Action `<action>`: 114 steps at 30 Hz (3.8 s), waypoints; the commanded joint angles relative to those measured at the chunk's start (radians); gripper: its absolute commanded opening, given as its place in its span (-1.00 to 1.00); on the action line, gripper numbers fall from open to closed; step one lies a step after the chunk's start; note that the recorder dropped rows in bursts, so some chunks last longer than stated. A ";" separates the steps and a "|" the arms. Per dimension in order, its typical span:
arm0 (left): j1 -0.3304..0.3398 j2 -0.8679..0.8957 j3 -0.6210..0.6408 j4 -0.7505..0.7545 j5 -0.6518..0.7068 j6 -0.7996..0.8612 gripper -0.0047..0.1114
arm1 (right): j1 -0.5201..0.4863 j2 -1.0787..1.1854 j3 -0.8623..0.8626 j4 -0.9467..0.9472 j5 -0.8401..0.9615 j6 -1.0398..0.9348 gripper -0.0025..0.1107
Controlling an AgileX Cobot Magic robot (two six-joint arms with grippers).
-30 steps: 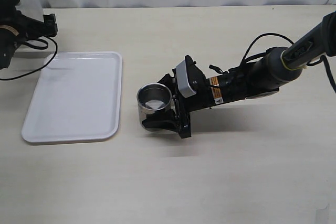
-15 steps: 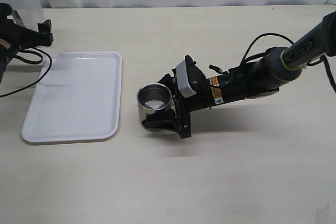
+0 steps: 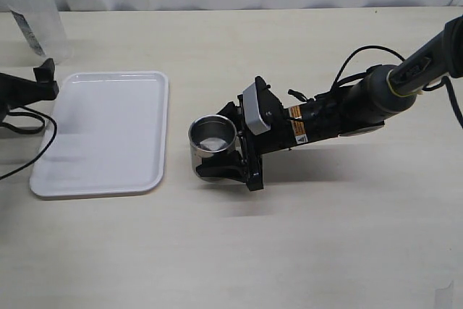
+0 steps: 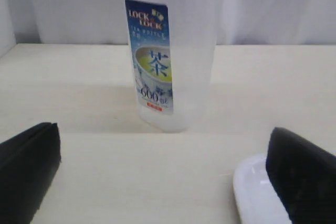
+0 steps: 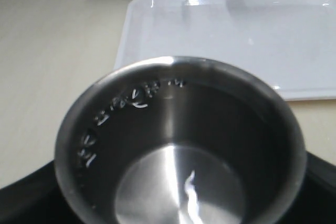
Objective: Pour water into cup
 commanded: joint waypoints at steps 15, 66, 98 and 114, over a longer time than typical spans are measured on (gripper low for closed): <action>0.003 -0.048 0.057 0.093 -0.030 -0.030 0.89 | 0.000 -0.010 -0.028 0.018 -0.014 0.000 -0.88; 0.003 -0.048 0.049 0.086 -0.030 -0.030 0.89 | 0.310 0.185 -0.569 0.044 0.160 0.369 -0.88; 0.003 -0.048 0.047 0.086 -0.030 -0.035 0.89 | 0.313 0.220 -0.569 0.038 0.170 0.392 -0.56; 0.003 -0.048 0.047 0.086 -0.030 -0.035 0.89 | 0.313 0.220 -0.569 0.038 0.170 0.415 0.53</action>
